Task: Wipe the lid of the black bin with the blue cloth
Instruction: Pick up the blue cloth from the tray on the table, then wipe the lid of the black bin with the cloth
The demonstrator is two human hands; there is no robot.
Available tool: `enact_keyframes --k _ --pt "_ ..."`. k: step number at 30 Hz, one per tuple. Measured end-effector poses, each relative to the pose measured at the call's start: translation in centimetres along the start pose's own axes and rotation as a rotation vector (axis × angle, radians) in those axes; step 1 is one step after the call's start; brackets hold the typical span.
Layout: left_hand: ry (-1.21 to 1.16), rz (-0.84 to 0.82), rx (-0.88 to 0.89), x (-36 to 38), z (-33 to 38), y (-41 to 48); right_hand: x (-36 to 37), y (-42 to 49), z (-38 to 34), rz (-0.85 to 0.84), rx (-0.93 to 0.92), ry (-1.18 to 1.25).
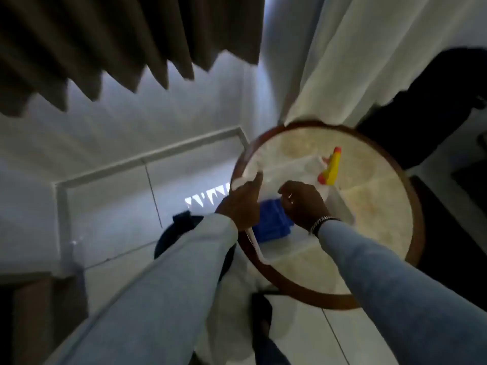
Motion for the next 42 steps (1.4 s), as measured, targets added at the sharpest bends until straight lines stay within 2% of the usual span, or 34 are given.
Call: enact_keyframes --k 2,4,7,10,12,16,21,23,25,28,30,31,34,37,39,42 --pt "0.044 -0.040 0.030 2.3 -1.2 2.5 2.5 0.8 1.9 -0.021 0.058 -0.013" --pt "0.119 -0.070 -0.022 4.6 -2.8 4.9 5.2 1.1 3.8 -0.049 0.121 -0.029" --pt "0.373 -0.156 -0.041 7.7 -4.0 6.6 8.9 0.7 5.4 -0.156 0.179 -0.035" --pt "0.411 -0.106 -0.071 9.0 -4.5 7.2 11.2 0.0 5.3 -0.195 0.257 0.069" --pt "0.329 -0.104 -0.101 9.0 -4.3 7.6 11.7 0.2 5.3 -0.185 0.304 0.117" --pt "-0.053 -0.148 -0.133 7.3 -3.6 6.8 10.3 0.3 5.1 -0.168 0.325 0.194" --pt "-0.389 -0.074 -0.056 2.8 -3.7 2.5 6.0 -1.5 2.0 0.011 0.132 0.198" --pt "-0.516 -0.089 -0.027 1.0 -4.7 0.1 4.5 -1.9 -0.3 0.038 0.049 0.288" --pt "-0.676 -0.114 -0.034 -0.4 -6.4 -2.1 4.0 -2.5 -2.9 -0.003 -0.009 0.473" --pt "-0.825 -0.148 -0.046 -1.5 -11.1 -4.9 6.5 -2.7 -6.9 -0.214 -0.076 0.708" --pt "-0.834 -0.123 -0.059 -1.4 -14.5 -6.2 9.6 -2.5 -9.1 -0.350 -0.074 0.769" --pt "-0.818 -0.082 -0.068 -1.0 -16.5 -6.7 11.7 -2.3 -9.9 -0.365 -0.066 0.728" --pt "-0.737 0.129 -0.098 0.8 -22.3 -7.6 17.8 -1.5 -11.6 -0.205 -0.054 0.498" --pt "-0.602 0.287 -0.161 3.7 -28.5 -8.3 23.2 0.3 -11.5 0.023 -0.012 0.468" --pt "-0.387 0.259 -0.203 6.1 -32.7 -8.6 26.3 2.1 -10.9 0.175 -0.051 0.398" --pt "-0.090 0.124 -0.162 9.0 -37.1 -8.1 30.5 4.0 -10.3 0.363 -0.182 0.258"
Point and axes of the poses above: each hand's wrist, its own y-axis towards the middle knuckle, its own x-axis out of the palm, z = x × y, the point moved 2 cm from there along y, towards the middle knuckle, and after that the axes turned 10 degrees about -y, right-handed, at the moved point
